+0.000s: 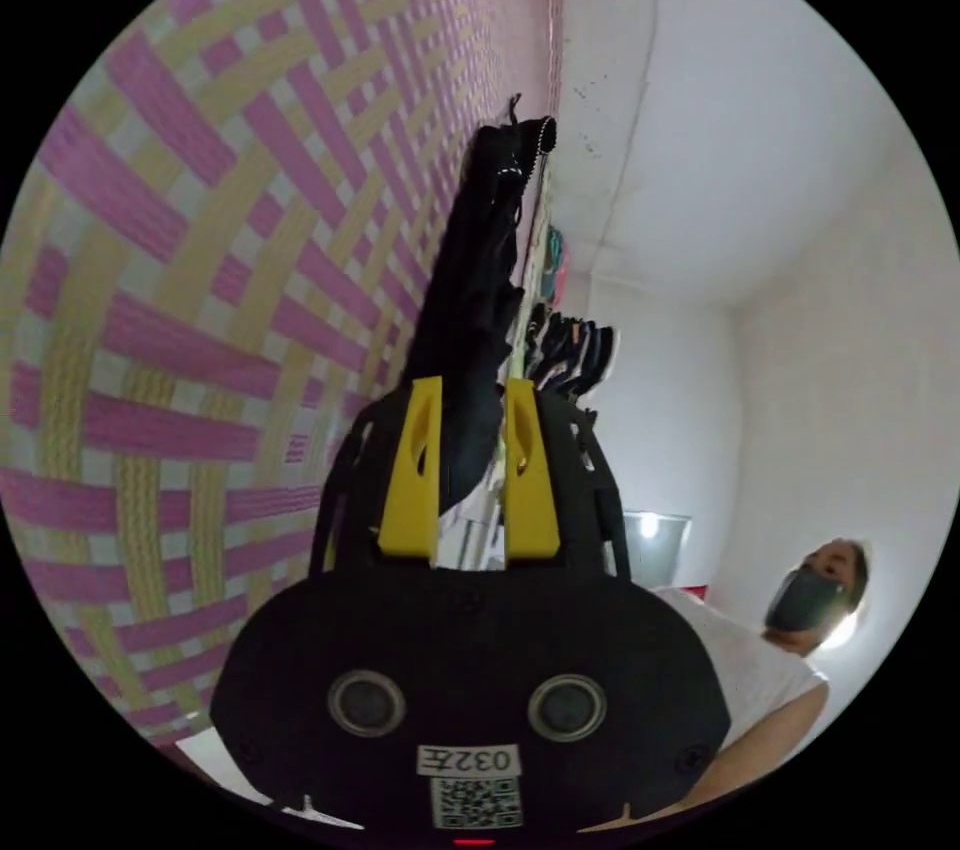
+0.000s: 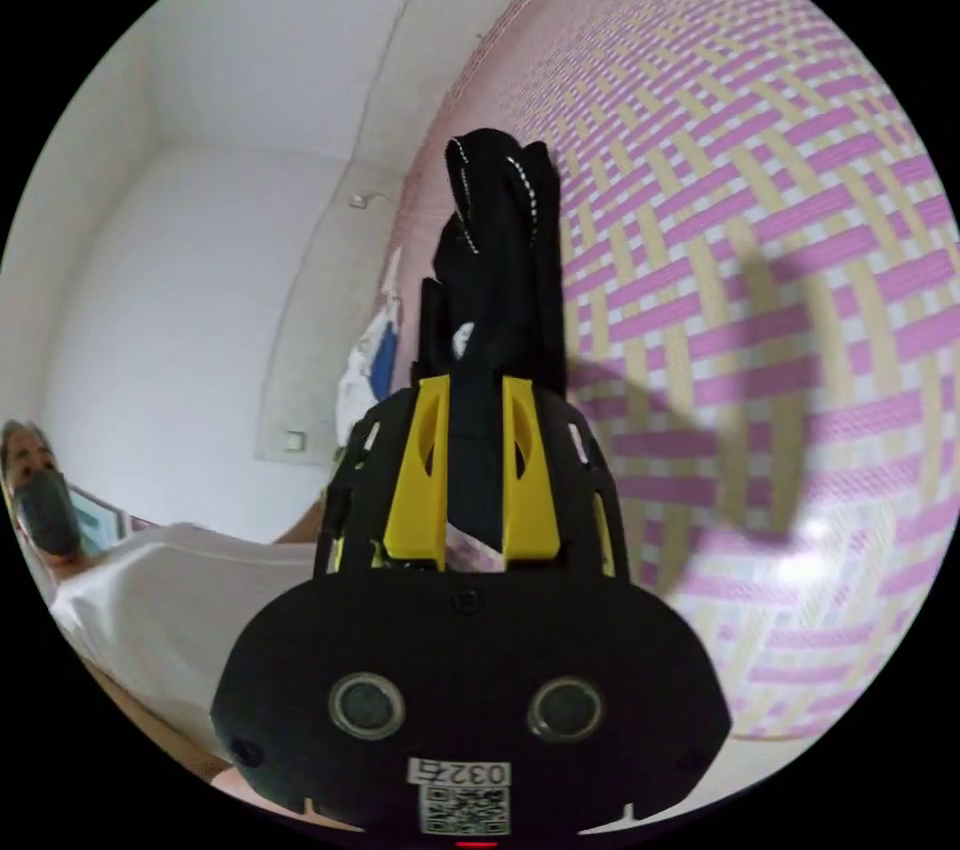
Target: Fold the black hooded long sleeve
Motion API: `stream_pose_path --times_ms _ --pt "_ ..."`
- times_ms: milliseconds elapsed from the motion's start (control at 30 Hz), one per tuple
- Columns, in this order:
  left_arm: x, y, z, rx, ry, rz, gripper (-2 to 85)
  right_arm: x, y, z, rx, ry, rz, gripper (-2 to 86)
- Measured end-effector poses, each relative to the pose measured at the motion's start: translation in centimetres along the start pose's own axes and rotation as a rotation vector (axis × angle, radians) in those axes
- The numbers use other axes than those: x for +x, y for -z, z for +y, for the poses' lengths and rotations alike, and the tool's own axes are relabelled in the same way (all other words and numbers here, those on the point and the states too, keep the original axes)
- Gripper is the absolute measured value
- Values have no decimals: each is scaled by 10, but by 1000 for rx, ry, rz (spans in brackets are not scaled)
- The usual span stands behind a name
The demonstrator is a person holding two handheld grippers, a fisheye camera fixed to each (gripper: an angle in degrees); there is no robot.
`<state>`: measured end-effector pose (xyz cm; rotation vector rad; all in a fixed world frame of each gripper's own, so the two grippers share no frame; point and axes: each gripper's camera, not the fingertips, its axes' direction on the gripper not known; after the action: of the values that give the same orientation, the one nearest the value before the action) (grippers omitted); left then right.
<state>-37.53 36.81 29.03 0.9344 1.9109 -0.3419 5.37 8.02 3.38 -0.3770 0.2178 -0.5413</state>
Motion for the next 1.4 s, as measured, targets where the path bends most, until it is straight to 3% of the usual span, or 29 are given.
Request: stream_pose_path --times_ms 67,267,533,700,867,1000,1100,1400 --pt "17 -1 7 -5 -110 -95 60 -12 -2 20 -29 45 167 89" --pt "60 -45 -3 -133 -360 -321 71 -34 -34 22 -99 113 307 88" --pt "86 -101 -21 -244 -475 -480 11 -85 -78 0 -151 241 487 43" --pt "82 -96 -18 -165 -424 -450 2 -116 -77 -7 -116 348 473 38" --pt "70 -107 -21 -113 -330 -455 9 -65 -103 -33 -258 281 460 38" --pt "74 -96 -22 -63 -282 -420 18 -51 -90 -43 -248 237 333 46" --pt "100 -81 -28 40 -319 -442 19 -52 -60 -46 -131 231 214 49" --pt "200 -167 -226 10 -454 -383 61 -30 -27 -77 -41 173 171 42"
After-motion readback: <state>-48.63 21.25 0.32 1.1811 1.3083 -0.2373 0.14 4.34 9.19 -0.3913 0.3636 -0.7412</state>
